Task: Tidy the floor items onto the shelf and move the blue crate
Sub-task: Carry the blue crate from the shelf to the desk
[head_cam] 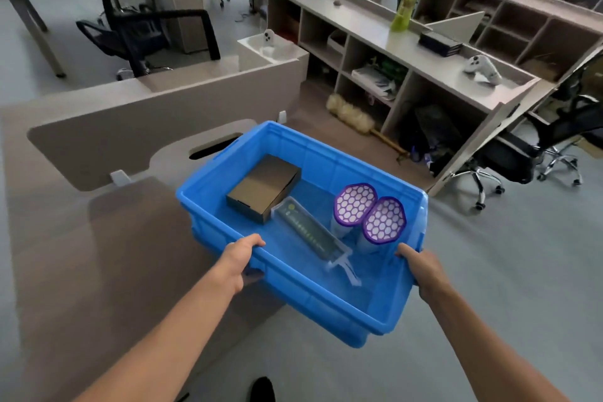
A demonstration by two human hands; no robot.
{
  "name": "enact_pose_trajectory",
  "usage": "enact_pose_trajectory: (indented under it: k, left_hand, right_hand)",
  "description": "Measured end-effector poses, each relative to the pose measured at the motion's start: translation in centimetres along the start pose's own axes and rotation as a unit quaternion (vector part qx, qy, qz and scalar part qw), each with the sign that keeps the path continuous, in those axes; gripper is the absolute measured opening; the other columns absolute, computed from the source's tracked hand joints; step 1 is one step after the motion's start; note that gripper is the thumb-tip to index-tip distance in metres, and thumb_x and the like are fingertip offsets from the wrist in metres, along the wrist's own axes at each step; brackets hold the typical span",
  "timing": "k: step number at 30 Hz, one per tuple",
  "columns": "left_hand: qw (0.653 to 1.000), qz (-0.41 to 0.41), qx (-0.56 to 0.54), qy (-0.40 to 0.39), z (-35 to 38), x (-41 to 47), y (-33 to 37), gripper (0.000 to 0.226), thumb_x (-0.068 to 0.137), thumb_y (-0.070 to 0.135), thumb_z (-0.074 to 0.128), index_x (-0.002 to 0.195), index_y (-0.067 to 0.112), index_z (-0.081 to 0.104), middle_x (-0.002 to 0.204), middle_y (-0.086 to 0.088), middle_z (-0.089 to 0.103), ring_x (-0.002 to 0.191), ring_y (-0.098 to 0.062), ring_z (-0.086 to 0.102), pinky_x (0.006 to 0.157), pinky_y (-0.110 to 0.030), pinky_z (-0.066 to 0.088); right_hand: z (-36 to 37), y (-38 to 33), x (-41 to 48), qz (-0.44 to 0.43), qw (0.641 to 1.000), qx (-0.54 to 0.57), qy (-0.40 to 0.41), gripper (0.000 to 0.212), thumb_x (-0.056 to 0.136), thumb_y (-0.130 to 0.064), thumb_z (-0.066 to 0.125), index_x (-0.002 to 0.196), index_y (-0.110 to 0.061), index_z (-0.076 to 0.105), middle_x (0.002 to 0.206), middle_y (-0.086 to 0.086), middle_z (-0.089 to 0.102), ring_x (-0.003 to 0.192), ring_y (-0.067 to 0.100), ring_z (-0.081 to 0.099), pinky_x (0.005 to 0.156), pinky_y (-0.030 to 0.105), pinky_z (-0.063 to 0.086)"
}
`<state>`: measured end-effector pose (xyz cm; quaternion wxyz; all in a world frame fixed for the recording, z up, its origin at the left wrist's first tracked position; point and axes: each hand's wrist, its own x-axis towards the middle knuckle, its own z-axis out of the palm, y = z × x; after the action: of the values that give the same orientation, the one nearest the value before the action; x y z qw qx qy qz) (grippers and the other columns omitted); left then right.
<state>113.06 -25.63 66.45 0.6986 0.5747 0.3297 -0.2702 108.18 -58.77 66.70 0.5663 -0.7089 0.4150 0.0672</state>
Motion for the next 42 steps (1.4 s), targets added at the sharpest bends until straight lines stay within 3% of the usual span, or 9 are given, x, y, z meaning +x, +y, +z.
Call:
enact_pose_trajectory:
  k: [8, 13, 18, 21, 27, 31, 34, 37, 42]
  left_hand:
    - [0.992, -0.015, -0.094, 0.078, 6.2, 8.2, 2.3, 0.027, 0.075, 0.021, 0.066, 0.099, 0.012, 0.057, 0.108, -0.015, 0.057, 0.093, -0.028, 0.059, 0.084, -0.046, 0.056]
    - [0.97, -0.025, -0.182, 0.158, 12.3, 11.6, 3.0, 0.008, 0.082, 0.013, 0.062, 0.083, 0.012, 0.054, 0.083, -0.009, 0.055, 0.074, -0.021, 0.054, 0.066, -0.037, 0.053]
    - [0.946, -0.044, -0.266, 0.18, 18.0, 13.6, 3.7, 0.021, 0.083, 0.011, 0.065, 0.102, 0.011, 0.056, 0.095, -0.01, 0.062, 0.074, -0.025, 0.06, 0.075, -0.04, 0.054]
    - [0.939, -0.047, -0.289, 0.182, 21.0, 14.6, 4.2, 0.027, 0.085, 0.014, 0.066, 0.11, 0.01, 0.055, 0.106, -0.011, 0.063, 0.074, -0.026, 0.061, 0.084, -0.041, 0.051]
    - [0.905, -0.043, -0.35, 0.237, 22.7, 15.3, 6.0, 0.049, 0.086, 0.02, 0.066, 0.131, 0.014, 0.048, 0.115, -0.01, 0.06, 0.104, -0.034, 0.063, 0.09, -0.043, 0.048]
    - [0.875, -0.045, -0.269, 0.399, 20.6, 14.6, 6.6, 0.07, 0.079, 0.026, 0.073, 0.137, 0.01, 0.037, 0.138, -0.013, 0.047, 0.121, -0.035, 0.052, 0.094, -0.047, 0.045]
    - [0.845, 0.021, -0.053, 0.531, 17.5, 13.8, 7.0, 0.094, 0.075, 0.022, 0.075, 0.15, 0.009, 0.021, 0.15, -0.019, 0.035, 0.134, -0.037, 0.041, 0.108, -0.046, 0.038]
    - [0.841, 0.059, 0.126, 0.523, 15.0, 14.4, 8.3, 0.088, 0.078, 0.024, 0.067, 0.152, 0.018, 0.02, 0.152, -0.013, 0.038, 0.136, -0.034, 0.04, 0.11, -0.049, 0.037]
    - [0.862, 0.095, 0.188, 0.461, 13.4, 16.6, 10.3, 0.075, 0.088, 0.019, 0.057, 0.152, 0.031, 0.021, 0.15, -0.005, 0.043, 0.126, -0.033, 0.051, 0.096, -0.043, 0.045]
  right_hand:
    - [2.0, -7.6, 15.9, -0.028, 0.993, -0.082, -0.08, 0.031, 0.081, -0.018, 0.067, 0.11, -0.005, 0.063, 0.098, 0.01, 0.071, 0.085, 0.028, 0.069, 0.074, 0.039, 0.056]
    - [3.1, -13.3, 25.5, -0.056, 0.975, -0.147, -0.157, 0.02, 0.076, -0.019, 0.068, 0.094, -0.009, 0.067, 0.091, 0.01, 0.073, 0.082, 0.029, 0.07, 0.078, 0.044, 0.058]
    - [3.8, -19.5, 32.6, -0.09, 0.952, -0.214, -0.2, 0.019, 0.08, -0.012, 0.066, 0.097, -0.003, 0.067, 0.084, 0.011, 0.07, 0.07, 0.024, 0.065, 0.066, 0.035, 0.054]
    - [4.7, -22.4, 36.2, -0.087, 0.944, -0.242, -0.206, 0.026, 0.081, -0.015, 0.067, 0.104, -0.002, 0.065, 0.097, 0.016, 0.067, 0.078, 0.028, 0.064, 0.07, 0.035, 0.052]
    - [6.5, -26.3, 40.6, -0.094, 0.936, -0.256, -0.223, 0.049, 0.076, -0.025, 0.072, 0.117, 0.001, 0.063, 0.106, 0.018, 0.069, 0.091, 0.035, 0.069, 0.087, 0.046, 0.057]
    - [7.7, -28.5, 41.5, -0.114, 0.936, -0.244, -0.229, 0.05, 0.082, -0.024, 0.073, 0.123, 0.003, 0.06, 0.11, 0.02, 0.068, 0.092, 0.036, 0.066, 0.087, 0.046, 0.055]
    - [7.9, -29.1, 41.7, -0.122, 0.933, -0.239, -0.238, 0.053, 0.085, -0.029, 0.073, 0.126, 0.0, 0.058, 0.109, 0.019, 0.067, 0.098, 0.039, 0.067, 0.091, 0.051, 0.054]
    - [7.4, -28.8, 41.1, -0.133, 0.933, -0.243, -0.23, 0.051, 0.088, -0.029, 0.071, 0.128, -0.001, 0.057, 0.11, 0.018, 0.067, 0.093, 0.037, 0.066, 0.086, 0.048, 0.055]
    - [5.2, -26.6, 39.3, -0.169, 0.92, -0.29, -0.202, 0.052, 0.085, -0.028, 0.073, 0.128, -0.007, 0.051, 0.121, 0.018, 0.067, 0.093, 0.033, 0.068, 0.081, 0.048, 0.058]
